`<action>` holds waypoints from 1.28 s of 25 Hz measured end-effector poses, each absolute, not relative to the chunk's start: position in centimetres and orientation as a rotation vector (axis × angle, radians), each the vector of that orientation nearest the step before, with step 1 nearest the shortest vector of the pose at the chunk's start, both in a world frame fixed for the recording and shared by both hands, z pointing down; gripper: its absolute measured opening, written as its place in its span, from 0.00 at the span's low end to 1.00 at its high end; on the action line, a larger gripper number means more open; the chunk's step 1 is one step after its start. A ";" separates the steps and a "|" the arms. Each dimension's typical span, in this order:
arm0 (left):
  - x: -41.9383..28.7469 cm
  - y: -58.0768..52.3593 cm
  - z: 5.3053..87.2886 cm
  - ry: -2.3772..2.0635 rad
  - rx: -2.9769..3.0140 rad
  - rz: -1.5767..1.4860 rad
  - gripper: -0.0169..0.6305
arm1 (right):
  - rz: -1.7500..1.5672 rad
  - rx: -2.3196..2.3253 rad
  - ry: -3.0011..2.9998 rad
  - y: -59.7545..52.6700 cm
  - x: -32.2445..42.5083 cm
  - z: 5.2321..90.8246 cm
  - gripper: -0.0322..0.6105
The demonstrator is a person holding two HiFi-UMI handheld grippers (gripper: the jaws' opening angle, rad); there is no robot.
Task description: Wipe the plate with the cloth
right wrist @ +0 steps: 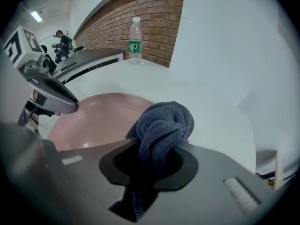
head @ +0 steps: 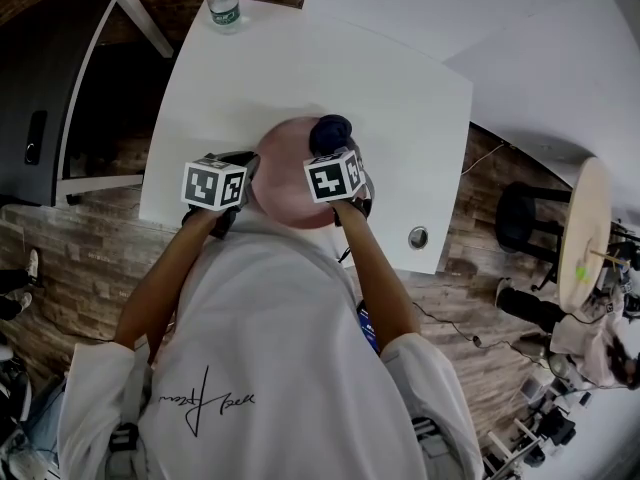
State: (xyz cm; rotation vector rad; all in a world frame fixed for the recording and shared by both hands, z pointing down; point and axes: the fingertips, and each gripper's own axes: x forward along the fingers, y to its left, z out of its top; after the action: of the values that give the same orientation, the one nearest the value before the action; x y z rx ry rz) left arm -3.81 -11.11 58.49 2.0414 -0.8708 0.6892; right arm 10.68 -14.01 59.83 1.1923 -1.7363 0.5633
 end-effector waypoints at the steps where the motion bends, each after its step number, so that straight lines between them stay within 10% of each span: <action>1: -3.8 -11.1 58.5 -0.870 2.042 0.690 0.11 | 0.557 1.190 -1.737 -14.0 10.6 59.9 0.19; 32: -3.8 -11.5 58.3 -0.886 2.025 0.676 0.10 | 0.436 1.085 -1.776 -14.4 7.5 59.7 0.19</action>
State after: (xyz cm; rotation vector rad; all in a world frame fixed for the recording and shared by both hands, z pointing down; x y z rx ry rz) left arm -3.77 -11.54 58.32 2.0250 -0.8862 0.6760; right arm 7.47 -14.40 59.70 1.0847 -1.7761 0.4360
